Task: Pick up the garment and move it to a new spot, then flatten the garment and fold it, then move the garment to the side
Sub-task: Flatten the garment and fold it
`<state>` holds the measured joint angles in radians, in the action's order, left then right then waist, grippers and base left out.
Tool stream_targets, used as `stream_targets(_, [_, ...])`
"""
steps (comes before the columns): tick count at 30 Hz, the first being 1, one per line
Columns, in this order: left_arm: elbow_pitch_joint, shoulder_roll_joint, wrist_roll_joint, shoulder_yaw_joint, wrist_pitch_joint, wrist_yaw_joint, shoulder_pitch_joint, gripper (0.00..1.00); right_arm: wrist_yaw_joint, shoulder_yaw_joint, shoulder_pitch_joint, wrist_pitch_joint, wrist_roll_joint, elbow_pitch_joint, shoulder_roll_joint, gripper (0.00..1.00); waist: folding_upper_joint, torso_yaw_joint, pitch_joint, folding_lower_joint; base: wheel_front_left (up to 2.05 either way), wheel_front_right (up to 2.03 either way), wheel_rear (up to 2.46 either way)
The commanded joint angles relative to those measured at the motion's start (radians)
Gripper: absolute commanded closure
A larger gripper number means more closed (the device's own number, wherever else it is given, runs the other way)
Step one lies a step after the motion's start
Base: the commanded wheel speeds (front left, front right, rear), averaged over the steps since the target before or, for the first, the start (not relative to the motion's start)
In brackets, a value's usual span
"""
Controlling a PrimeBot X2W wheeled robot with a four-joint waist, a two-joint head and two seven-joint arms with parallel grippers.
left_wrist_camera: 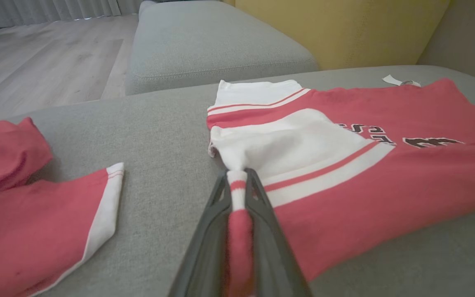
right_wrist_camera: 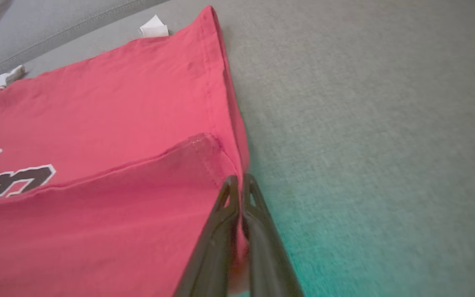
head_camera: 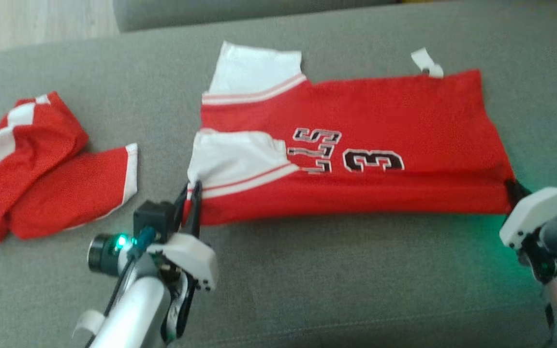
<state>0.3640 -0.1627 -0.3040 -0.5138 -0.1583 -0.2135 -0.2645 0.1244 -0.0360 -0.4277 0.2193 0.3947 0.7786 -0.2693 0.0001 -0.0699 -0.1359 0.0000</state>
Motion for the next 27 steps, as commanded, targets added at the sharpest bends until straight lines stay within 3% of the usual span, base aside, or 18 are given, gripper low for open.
stream_targets(1, [-0.037,-0.039,-0.005,0.036,0.006,-0.015,-0.010,1.00,0.006,0.015,0.015,0.018,0.006,-0.037,-0.040,1.00,-0.0001,-0.002,0.043,0.0000,0.00,0.00,0.00])
stream_targets(12, [-0.089,-0.072,-0.023,-0.011,0.112,-0.006,0.099,1.00,0.006,0.003,0.154,0.191,0.019,-0.173,-0.064,1.00,-0.0001,-0.012,0.086,0.0000,0.00,0.00,0.00])
stream_targets(13, [-0.083,-0.074,-0.025,-0.019,0.133,-0.001,0.103,1.00,0.006,-0.002,0.165,0.201,0.004,-0.185,-0.066,0.79,-0.0001,-0.014,0.085,0.0000,0.00,0.00,0.00])
stream_targets(14, [-0.080,-0.075,-0.026,-0.024,0.145,0.001,0.104,0.89,0.006,-0.004,0.174,0.207,-0.013,-0.200,-0.067,0.00,-0.0001,-0.015,0.083,0.0000,0.00,0.00,0.00])
stream_targets(15, [-0.078,-0.074,-0.028,-0.023,0.147,-0.002,0.102,0.59,0.006,-0.012,0.180,0.207,-0.024,-0.217,-0.062,0.00,-0.0001,-0.018,0.079,0.0000,0.00,0.00,0.00])
stream_targets(16, [-0.074,-0.074,-0.028,-0.021,0.150,-0.006,0.100,0.49,0.006,-0.023,0.182,0.202,-0.029,-0.235,-0.054,0.00,-0.0001,-0.021,0.075,0.0000,0.00,0.00,0.00])
stream_targets(19, [-0.069,-0.075,-0.023,-0.018,0.143,-0.015,0.087,0.00,0.006,-0.058,0.177,0.186,-0.038,-0.285,-0.024,0.00,-0.0001,-0.032,0.061,0.0000,0.00,0.00,0.00])
stream_targets(27, [-0.115,-0.084,-0.023,0.048,0.040,-0.041,-0.010,0.00,0.006,-0.078,0.125,0.043,-0.093,-0.419,0.024,0.00,-0.0001,-0.063,-0.006,0.0000,0.00,0.00,0.00])
